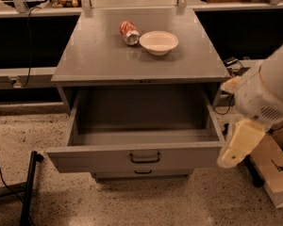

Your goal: Close top drawer

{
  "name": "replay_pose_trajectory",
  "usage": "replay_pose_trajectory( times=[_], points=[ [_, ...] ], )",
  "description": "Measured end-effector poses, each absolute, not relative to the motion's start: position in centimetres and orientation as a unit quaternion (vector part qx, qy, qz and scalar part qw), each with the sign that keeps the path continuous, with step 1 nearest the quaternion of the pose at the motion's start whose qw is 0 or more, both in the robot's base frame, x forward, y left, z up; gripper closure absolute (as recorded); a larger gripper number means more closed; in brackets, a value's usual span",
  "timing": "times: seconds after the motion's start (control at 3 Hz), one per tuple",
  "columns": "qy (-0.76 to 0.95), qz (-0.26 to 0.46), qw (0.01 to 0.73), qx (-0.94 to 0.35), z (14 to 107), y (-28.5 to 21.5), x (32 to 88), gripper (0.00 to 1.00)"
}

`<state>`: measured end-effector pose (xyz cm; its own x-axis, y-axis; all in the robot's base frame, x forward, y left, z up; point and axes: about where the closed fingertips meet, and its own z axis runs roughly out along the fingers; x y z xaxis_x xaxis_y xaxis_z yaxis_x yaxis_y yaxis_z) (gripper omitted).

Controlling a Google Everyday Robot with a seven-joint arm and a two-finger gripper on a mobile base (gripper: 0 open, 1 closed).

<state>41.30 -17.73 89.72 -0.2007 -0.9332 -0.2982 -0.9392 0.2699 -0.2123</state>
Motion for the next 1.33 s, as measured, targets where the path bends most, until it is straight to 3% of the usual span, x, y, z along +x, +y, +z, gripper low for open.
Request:
replay_pose_trajectory(
  times=[0.33,1.0,1.33],
  points=[
    [0.779,0.007,0.187,-0.598,86.9,-17.6,41.3,0.0],
    [0.758,0.115,0.159,-0.622,78.6,-13.4,39.1,0.0],
    [0.767,0.135,0.183,-0.6,74.4,-12.7,38.6,0.0]
  ],
)
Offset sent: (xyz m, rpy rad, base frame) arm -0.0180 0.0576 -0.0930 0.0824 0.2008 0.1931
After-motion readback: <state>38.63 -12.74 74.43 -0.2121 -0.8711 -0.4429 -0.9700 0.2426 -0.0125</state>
